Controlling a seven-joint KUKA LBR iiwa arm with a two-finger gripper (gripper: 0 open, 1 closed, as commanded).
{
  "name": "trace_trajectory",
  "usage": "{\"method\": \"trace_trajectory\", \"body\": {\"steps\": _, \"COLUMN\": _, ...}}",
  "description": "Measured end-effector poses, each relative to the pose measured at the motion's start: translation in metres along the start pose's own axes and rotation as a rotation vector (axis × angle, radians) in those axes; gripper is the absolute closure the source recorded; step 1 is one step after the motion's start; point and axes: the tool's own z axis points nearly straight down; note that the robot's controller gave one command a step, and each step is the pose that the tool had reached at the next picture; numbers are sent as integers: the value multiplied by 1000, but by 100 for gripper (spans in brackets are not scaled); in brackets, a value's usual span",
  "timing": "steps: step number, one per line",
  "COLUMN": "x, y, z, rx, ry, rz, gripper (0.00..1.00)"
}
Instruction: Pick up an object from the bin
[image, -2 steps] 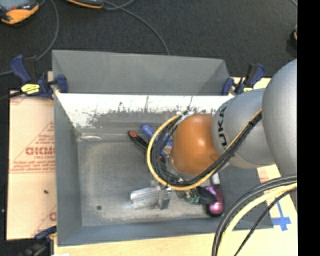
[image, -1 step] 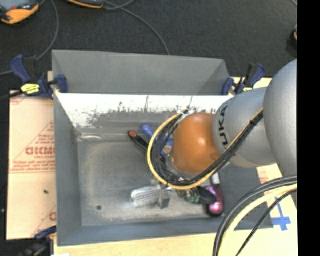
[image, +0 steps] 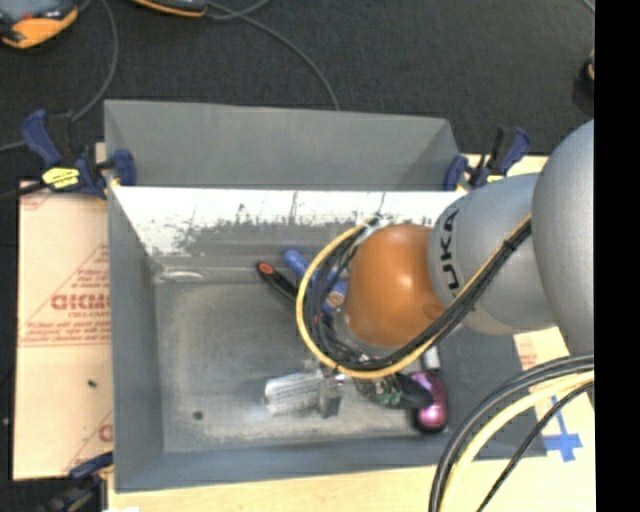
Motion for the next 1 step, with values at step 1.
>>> {"method": "trace_trajectory", "body": {"steps": 1, "x": 2, "y": 0, "z": -20, "rx": -1, "ry": 8, "rz": 1, "gripper": 100}}
